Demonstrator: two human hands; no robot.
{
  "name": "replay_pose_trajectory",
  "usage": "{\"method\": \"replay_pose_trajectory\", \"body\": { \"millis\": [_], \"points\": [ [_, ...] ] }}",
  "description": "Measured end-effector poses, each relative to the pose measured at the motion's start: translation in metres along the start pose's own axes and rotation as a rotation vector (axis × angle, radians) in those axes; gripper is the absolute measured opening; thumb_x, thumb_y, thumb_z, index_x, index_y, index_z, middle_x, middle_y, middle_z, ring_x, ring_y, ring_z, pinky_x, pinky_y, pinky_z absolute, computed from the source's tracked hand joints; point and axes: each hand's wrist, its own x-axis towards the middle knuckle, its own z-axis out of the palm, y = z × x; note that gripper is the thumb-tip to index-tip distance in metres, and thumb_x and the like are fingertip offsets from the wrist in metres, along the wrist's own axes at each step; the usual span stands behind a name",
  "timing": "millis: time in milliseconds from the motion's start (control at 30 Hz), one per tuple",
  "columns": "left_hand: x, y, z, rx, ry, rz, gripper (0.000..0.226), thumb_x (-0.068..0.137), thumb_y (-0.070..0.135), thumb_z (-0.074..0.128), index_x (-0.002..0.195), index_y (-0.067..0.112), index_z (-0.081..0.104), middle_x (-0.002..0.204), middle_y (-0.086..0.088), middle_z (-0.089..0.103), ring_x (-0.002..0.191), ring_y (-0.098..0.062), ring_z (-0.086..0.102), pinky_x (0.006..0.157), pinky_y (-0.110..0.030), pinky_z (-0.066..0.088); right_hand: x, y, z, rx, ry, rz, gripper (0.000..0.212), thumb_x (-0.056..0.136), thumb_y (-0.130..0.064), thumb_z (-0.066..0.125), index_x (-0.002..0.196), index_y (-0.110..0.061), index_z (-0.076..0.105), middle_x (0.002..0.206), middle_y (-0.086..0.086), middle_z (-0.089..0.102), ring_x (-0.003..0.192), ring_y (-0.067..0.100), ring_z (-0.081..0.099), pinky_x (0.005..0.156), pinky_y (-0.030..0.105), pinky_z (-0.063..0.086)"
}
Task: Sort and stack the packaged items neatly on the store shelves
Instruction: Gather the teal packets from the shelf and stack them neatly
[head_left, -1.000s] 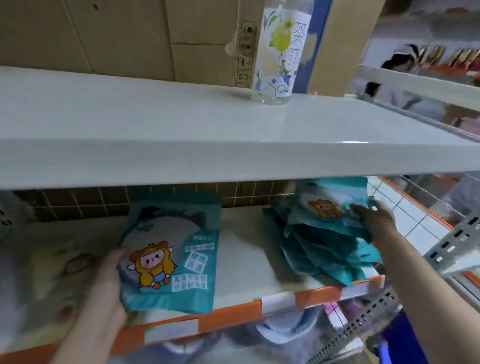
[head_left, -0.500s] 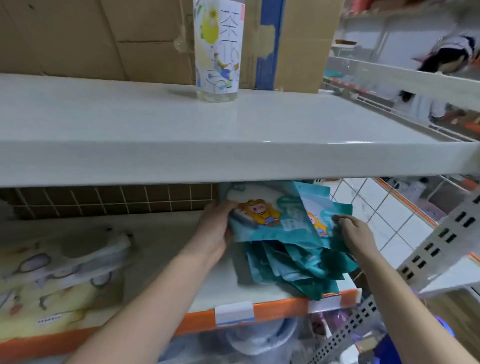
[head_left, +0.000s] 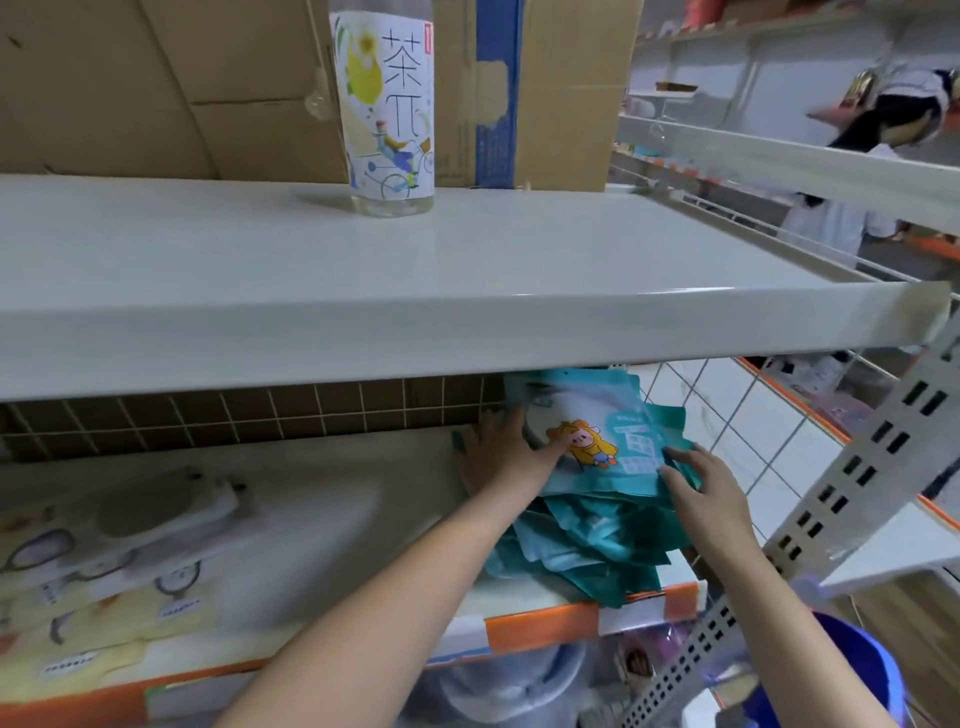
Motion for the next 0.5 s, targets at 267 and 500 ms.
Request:
{"method": "replay_pose_trajectory", "body": {
  "millis": [267, 500],
  "points": [
    [-0.034, -0.048, -0.049, -0.117, 0.114, 0.178, 0.026, 0.090, 0.044, 0.047, 0.103, 0.025, 0.059, 0.109, 0.003, 0.060, 0.107, -0.020, 0.053, 0.087, -0.040, 0.047, -0.022, -0.031, 0.002, -0.061, 0.094, -0.081, 0.034, 0.094, -0.027, 0.056, 0.122, -0.008, 0.061, 0.141, 0.017, 0.045, 0.133, 0.031, 0.037, 0.110, 0.046, 0.029],
    [-0.073, -0.154, -0.130, -0.093, 0.263, 0.045, 0.024, 0.090, 0.038, 0.045, 0.096, 0.022, 0.062, 0.097, 0.002, 0.066, 0.092, -0.022, 0.061, 0.083, -0.034, 0.050, -0.069, -0.107, 0.056, 0.103, 0.126, -0.254, 0.027, 0.091, -0.026, 0.057, 0.112, -0.011, 0.065, 0.121, 0.015, 0.059, 0.110, 0.035, 0.055, 0.094, 0.050, 0.046]
  ]
}}
